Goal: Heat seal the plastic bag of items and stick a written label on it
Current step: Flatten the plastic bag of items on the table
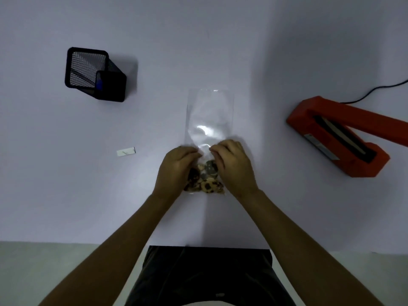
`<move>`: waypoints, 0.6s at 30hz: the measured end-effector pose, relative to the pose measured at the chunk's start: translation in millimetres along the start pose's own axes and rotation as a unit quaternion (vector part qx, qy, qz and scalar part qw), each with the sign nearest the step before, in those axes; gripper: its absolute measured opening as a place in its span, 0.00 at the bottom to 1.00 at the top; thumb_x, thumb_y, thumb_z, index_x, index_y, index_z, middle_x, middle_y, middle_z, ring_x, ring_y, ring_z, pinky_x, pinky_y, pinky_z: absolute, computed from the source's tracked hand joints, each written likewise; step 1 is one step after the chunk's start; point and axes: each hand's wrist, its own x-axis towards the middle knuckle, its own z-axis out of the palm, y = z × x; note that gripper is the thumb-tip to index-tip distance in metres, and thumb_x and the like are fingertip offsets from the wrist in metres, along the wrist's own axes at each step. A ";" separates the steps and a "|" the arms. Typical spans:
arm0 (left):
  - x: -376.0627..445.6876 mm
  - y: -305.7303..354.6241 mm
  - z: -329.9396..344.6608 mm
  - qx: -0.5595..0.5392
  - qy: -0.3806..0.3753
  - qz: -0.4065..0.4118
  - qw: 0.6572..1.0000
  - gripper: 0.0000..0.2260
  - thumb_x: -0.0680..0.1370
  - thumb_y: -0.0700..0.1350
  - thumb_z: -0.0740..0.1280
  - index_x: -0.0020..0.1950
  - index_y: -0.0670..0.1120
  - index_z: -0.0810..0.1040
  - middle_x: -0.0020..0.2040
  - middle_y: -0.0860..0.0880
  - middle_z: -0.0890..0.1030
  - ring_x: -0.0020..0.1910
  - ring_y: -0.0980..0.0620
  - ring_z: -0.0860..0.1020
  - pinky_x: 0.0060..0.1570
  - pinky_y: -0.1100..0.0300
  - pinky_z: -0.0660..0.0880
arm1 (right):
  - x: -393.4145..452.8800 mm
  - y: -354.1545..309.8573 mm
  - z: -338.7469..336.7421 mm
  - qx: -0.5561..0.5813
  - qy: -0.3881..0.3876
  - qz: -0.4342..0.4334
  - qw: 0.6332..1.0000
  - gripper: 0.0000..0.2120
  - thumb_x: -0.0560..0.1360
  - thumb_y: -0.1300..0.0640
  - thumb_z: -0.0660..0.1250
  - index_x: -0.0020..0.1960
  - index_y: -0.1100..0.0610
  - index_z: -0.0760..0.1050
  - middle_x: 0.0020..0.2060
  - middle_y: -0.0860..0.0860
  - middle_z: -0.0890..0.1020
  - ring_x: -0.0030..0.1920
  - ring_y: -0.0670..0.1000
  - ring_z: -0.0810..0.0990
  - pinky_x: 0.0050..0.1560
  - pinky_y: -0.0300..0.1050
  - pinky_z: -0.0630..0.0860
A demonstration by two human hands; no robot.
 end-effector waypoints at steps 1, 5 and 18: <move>1.2 -3.0 -2.1 0.001 -0.009 -0.015 1.000 0.16 0.80 0.49 0.61 0.57 0.41 0.81 0.56 0.44 0.82 0.56 0.48 0.78 0.61 0.67 0.72 | 2.9 -0.9 2.3 0.016 -0.027 0.011 0.999 0.04 0.75 0.66 0.68 0.49 0.63 0.80 0.44 0.56 0.80 0.46 0.55 0.78 0.46 0.45 0.76; 8.3 -12.9 -3.0 0.033 -0.024 0.007 0.999 0.16 0.80 0.51 0.63 0.58 0.41 0.81 0.58 0.43 0.81 0.57 0.46 0.78 0.60 0.67 0.70 | 14.6 6.1 8.4 0.093 -0.116 0.117 0.982 0.02 0.76 0.63 0.66 0.46 0.60 0.78 0.43 0.53 0.78 0.44 0.51 0.76 0.46 0.48 0.76; 8.8 -23.0 8.5 0.140 0.025 0.077 0.987 0.15 0.78 0.51 0.67 0.58 0.42 0.82 0.56 0.42 0.82 0.54 0.43 0.79 0.56 0.51 0.75 | 46.3 25.0 -14.9 0.129 -0.290 0.120 0.941 0.07 0.72 0.57 0.73 0.44 0.58 0.77 0.38 0.50 0.79 0.36 0.46 0.76 0.38 0.40 0.72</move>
